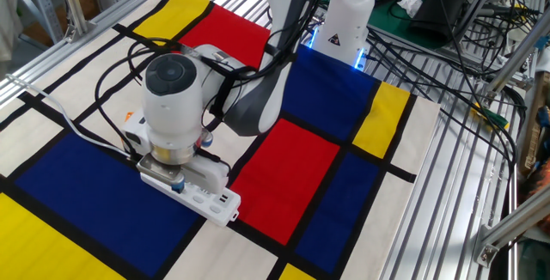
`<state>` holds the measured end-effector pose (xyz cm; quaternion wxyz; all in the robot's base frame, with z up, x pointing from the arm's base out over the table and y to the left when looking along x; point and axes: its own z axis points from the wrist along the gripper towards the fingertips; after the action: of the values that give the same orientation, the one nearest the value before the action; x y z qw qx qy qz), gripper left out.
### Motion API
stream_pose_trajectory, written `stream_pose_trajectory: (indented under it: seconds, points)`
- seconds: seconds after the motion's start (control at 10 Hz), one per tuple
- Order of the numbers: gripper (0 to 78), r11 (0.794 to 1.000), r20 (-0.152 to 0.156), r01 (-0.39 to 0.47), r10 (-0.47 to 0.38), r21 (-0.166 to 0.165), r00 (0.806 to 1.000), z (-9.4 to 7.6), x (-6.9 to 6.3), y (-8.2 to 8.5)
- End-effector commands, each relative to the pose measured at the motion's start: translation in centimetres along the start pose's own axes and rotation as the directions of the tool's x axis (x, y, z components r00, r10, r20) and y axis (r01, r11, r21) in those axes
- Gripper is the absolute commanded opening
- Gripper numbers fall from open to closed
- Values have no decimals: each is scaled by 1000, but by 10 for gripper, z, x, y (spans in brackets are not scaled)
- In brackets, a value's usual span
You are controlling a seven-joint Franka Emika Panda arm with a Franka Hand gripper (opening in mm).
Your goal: Turn on the power strip by pressing the button
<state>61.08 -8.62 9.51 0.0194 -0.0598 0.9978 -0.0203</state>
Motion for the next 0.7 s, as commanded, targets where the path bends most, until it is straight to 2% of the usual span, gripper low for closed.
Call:
stream_pose_trajectory:
  seconds: [0.1,0.7]
  points:
    - [0,1000,0,5,-5,6,1000,-2,-2,-1]
    - [0,1000,-7,8,-8,8,1000,1,2,2]
